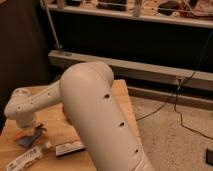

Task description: Place the pepper on the white sponge

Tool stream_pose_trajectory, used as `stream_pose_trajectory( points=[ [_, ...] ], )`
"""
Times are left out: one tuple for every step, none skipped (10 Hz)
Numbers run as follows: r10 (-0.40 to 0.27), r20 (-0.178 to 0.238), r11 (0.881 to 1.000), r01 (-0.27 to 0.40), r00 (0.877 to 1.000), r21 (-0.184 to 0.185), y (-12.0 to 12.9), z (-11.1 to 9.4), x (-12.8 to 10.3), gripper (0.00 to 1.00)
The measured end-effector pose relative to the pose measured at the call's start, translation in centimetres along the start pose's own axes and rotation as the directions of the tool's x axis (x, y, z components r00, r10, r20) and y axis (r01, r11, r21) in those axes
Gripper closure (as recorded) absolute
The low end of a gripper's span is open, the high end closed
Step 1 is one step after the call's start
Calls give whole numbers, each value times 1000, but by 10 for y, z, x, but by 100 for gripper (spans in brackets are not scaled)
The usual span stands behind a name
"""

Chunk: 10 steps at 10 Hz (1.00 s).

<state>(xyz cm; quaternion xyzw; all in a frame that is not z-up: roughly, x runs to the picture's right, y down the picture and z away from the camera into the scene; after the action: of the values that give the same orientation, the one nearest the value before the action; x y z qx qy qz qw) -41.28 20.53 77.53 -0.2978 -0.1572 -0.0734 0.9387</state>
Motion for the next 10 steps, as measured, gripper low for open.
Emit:
stream_pose_trajectory(
  points=[
    [-1, -2, 1000, 1, 1000, -10, 1, 3, 0, 20],
    [-1, -3, 1000, 1, 1000, -17, 1, 4, 0, 20],
    [-3, -4, 1000, 3, 1000, -24, 1, 6, 0, 20],
    [-3, -4, 1000, 3, 1000, -29, 0, 6, 0, 20],
    [2, -1, 1000, -2, 1000, -29, -3, 3, 0, 20],
    [11, 0, 1000, -11, 1000, -20, -8, -6, 1, 20],
    [23, 0, 1000, -23, 1000, -9, -14, -17, 4, 20],
    [63, -18, 998, -62, 998, 17, -24, -40, 18, 20],
    [91, -43, 995, -90, 995, 40, -29, -58, 32, 20],
    [118, -74, 992, -113, 990, 61, -32, -75, 49, 20]
  ],
)
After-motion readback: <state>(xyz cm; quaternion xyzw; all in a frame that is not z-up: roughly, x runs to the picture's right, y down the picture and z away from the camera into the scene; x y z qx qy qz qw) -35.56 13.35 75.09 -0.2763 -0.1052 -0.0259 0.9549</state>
